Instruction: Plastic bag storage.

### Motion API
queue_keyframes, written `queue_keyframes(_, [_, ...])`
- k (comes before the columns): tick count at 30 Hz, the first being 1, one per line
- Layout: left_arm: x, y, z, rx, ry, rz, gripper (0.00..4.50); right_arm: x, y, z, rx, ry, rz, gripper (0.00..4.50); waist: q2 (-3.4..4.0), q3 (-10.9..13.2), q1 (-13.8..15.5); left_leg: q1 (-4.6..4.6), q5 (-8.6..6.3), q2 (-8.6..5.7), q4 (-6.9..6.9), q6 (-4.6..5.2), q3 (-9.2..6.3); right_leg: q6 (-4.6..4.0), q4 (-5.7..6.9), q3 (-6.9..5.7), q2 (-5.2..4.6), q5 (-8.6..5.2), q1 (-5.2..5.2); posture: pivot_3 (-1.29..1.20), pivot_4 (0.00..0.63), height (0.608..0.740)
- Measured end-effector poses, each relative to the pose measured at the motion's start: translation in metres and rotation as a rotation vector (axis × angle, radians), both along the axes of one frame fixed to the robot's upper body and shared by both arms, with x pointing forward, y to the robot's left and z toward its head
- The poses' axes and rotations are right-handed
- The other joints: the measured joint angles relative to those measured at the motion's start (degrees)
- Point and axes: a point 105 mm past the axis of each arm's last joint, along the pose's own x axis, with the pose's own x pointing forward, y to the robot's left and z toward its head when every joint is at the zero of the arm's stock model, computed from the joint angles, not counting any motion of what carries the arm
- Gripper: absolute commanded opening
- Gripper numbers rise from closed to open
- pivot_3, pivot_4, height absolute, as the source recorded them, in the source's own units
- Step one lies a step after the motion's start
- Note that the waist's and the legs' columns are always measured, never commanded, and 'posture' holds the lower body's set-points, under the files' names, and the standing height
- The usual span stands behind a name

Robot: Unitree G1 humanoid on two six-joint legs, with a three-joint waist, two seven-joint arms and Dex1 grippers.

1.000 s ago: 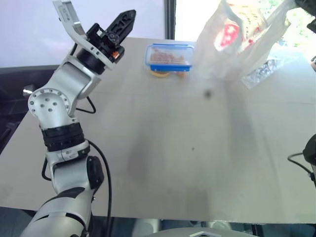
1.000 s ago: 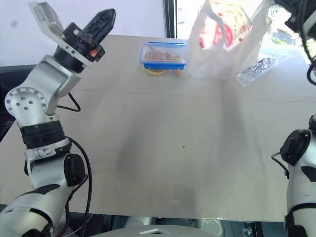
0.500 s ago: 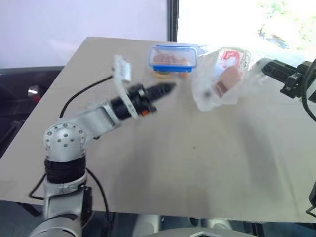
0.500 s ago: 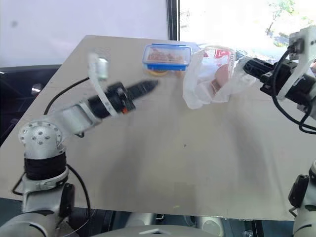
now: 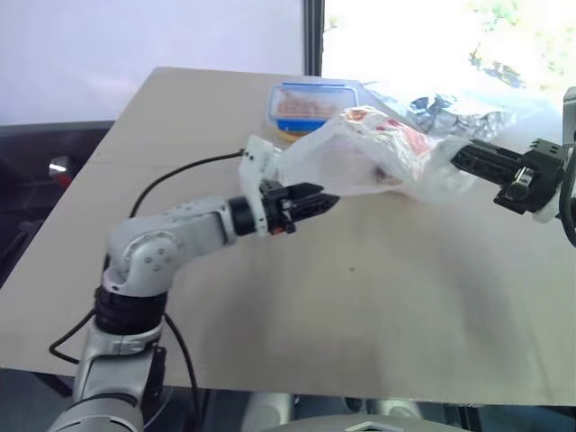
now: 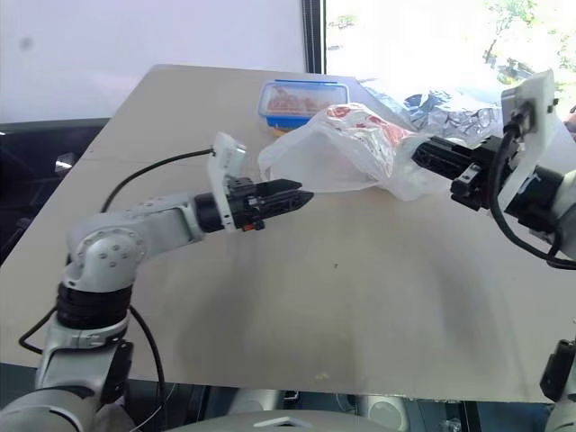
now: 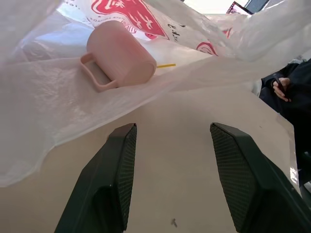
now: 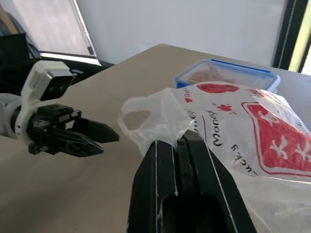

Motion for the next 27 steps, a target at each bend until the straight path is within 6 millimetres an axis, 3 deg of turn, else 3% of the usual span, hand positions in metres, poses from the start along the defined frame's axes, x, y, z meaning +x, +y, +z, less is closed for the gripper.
queue_keyframes(4, [-0.01,0.029,-0.028,0.046,0.087,0.056,2.47,-0.007,-0.001,-0.02,-0.02,0.076,0.013,0.0,0.0,0.0,0.1,-0.05,-0.01,0.0,-0.01,0.01,0.03,0.02,-0.05,0.02,-0.03,-0.01,-0.02,0.0,0.15,0.74])
queue_keyframes(8, [-0.015,0.044,-0.018,-0.008,0.04,0.089,2.47,-0.041,0.001,-0.047,-0.032,0.202,0.118,0.0,-0.08,-0.04,1.09,-0.2,-0.03,-0.03,0.08,0.05,-0.09,0.05,-0.2,-0.05,-0.06,0.0,0.02,0.0,0.15,0.74])
queue_keyframes(11, [-0.018,0.043,-0.012,-0.024,-0.008,0.079,2.47,-0.046,0.001,-0.06,-0.092,0.229,0.124,0.0,-0.1,-0.07,0.9,-0.04,-0.18,-0.04,0.12,0.31,-0.02,0.07,-0.22,0.01,-0.06,-0.01,0.15,0.0,0.15,0.74])
queue_keyframes(14, [-0.019,0.041,-0.014,-0.038,-0.026,0.091,2.47,-0.048,-0.001,-0.089,-0.155,0.311,0.113,0.0,-0.15,-0.09,0.89,0.42,-0.2,-0.02,0.05,0.33,0.01,0.25,-0.2,0.05,-0.03,-0.15,0.52,0.0,0.15,0.74])
queue_keyframes(16, [-0.018,0.045,-0.016,-0.023,-0.035,0.115,2.47,-0.053,-0.001,-0.098,-0.162,0.337,0.129,0.0,-0.15,-0.09,0.9,0.63,-0.2,-0.01,-0.01,0.33,0.01,0.28,-0.2,0.06,0.0,-0.19,0.67,0.0,0.15,0.74])
queue_keyframes(27, [-0.016,0.051,-0.025,0.016,-0.043,0.142,2.47,-0.068,0.001,-0.109,-0.199,0.337,0.189,0.0,-0.15,-0.09,0.91,0.7,-0.2,0.01,0.0,0.33,0.04,0.28,-0.22,0.11,0.01,-0.19,0.73,0.0,0.15,0.74])
